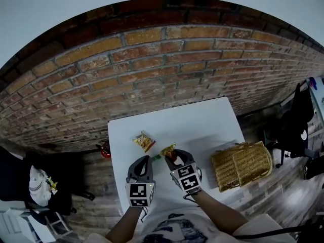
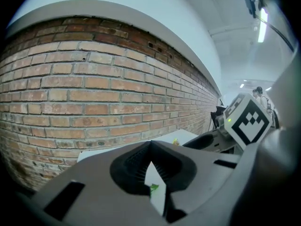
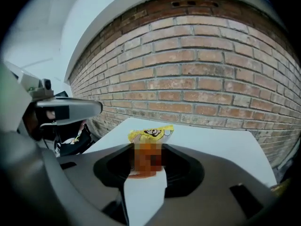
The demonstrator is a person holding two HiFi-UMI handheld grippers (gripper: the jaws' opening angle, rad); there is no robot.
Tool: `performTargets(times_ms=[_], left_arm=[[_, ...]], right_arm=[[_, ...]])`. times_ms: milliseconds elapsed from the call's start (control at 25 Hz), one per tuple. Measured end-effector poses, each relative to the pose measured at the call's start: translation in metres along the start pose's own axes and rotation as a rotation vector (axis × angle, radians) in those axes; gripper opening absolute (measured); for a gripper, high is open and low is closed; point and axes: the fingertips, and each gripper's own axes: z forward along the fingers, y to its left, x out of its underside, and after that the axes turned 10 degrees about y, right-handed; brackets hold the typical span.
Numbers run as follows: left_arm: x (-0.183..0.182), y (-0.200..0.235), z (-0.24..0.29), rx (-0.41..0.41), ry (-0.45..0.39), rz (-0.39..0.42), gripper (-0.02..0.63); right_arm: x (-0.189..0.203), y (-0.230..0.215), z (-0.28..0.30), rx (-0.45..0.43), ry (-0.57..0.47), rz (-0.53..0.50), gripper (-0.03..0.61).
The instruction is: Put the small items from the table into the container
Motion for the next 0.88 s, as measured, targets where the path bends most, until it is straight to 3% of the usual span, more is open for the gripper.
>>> performTargets(times_ms=[440, 880], left_arm=[[-0.010, -0.088, -0.013, 0.066, -0.028, 0.058, 0.049], [-0.032, -0.195, -0.011, 0.194, -0.062, 0.145, 0.049]], right_arm=[[0.019, -0.025, -0.104, 0.039, -0.095, 0.054, 0.190], [0.053, -0.078, -0.200, 0.155, -0.184, 0.141, 0.190]])
